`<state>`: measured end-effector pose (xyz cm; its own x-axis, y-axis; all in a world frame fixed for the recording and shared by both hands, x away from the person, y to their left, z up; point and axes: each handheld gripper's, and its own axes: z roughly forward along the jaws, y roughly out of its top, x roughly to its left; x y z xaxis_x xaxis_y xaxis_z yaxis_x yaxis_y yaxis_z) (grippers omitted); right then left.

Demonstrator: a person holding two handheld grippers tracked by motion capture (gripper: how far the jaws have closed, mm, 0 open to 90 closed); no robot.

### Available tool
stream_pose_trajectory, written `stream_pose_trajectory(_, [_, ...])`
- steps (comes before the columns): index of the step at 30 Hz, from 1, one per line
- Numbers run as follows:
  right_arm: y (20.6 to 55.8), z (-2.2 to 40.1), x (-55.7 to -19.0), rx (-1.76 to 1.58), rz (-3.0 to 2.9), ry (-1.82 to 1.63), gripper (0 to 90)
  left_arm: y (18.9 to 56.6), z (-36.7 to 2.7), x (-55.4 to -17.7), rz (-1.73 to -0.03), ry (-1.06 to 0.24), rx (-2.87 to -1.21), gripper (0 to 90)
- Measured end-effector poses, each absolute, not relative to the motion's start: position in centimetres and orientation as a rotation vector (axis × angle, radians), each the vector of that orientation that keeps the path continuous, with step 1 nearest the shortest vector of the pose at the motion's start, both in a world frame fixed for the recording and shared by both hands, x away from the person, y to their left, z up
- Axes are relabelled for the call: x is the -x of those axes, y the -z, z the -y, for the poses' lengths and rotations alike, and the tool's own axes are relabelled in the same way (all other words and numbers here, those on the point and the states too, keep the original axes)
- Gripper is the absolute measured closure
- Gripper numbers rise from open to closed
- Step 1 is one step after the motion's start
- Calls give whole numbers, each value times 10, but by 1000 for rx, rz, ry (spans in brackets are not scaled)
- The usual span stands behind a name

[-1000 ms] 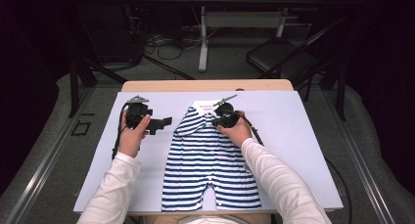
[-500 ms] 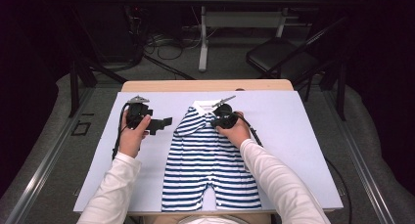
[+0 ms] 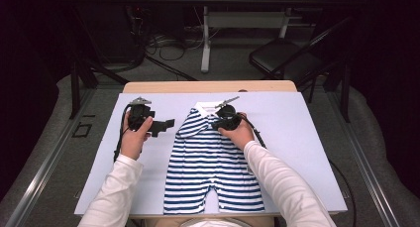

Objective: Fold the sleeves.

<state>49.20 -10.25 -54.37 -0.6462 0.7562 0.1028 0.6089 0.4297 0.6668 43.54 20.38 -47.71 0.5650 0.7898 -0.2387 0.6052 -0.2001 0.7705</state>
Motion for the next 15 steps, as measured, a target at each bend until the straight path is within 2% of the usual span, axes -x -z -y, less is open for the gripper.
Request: stream_pose_trajectory(15, [537,108,-492,-1214,-2462,-1022,542,479,-202,-436,-1128,-255,-1918,20])
